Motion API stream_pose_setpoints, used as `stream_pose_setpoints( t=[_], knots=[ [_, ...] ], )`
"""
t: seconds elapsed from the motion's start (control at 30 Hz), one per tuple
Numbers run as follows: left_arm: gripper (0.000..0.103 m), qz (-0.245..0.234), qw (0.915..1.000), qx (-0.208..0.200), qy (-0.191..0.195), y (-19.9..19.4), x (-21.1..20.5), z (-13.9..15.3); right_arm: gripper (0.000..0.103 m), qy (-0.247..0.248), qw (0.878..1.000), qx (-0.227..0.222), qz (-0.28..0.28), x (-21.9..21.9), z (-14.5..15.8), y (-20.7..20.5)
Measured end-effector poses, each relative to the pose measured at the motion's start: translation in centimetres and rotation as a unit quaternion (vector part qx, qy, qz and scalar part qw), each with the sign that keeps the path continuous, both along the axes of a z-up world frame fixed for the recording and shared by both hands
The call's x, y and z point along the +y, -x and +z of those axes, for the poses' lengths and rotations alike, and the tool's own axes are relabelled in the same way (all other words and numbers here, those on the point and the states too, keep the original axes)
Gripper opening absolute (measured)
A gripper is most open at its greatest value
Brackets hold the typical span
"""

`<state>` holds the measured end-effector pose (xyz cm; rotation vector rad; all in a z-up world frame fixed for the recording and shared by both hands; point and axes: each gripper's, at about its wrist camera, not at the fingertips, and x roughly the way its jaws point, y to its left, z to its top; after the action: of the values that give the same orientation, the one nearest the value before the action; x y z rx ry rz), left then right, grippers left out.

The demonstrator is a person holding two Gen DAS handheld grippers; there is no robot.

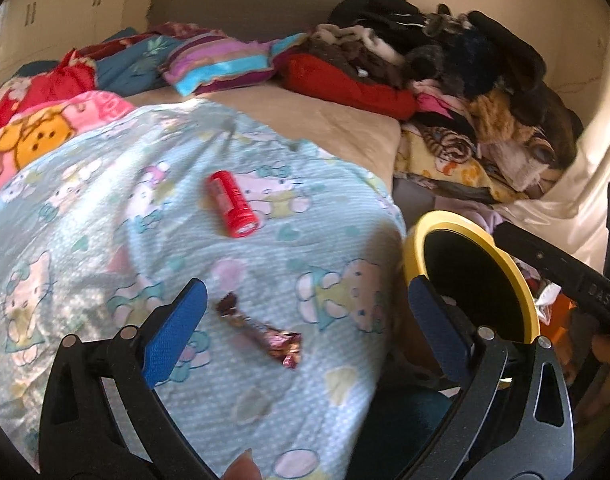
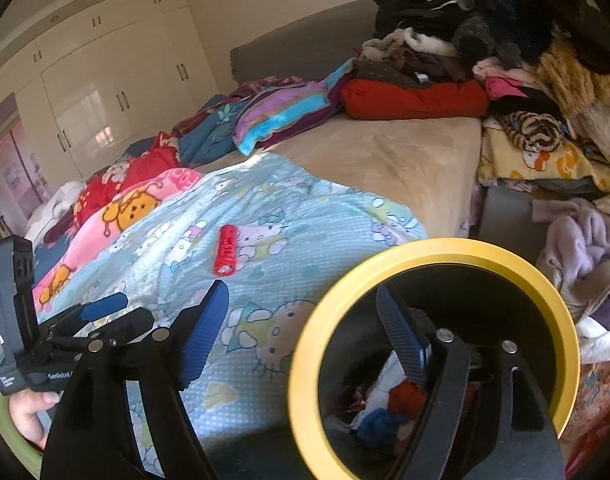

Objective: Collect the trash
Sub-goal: 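Move both tools back over the red tube and chocolate bar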

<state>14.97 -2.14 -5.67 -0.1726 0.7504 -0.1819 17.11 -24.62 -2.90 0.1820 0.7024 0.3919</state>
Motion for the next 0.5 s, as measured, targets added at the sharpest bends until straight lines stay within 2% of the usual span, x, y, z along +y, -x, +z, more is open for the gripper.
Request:
stream_pose_setpoints(
  t=[0.5],
  knots=[
    [0.092, 0.04, 0.999, 0.014, 0.014, 0.6, 4.3, -1.1, 0.076, 0.022, 0.998, 0.002, 0.056, 5.2, -0.3, 0.0]
  ],
)
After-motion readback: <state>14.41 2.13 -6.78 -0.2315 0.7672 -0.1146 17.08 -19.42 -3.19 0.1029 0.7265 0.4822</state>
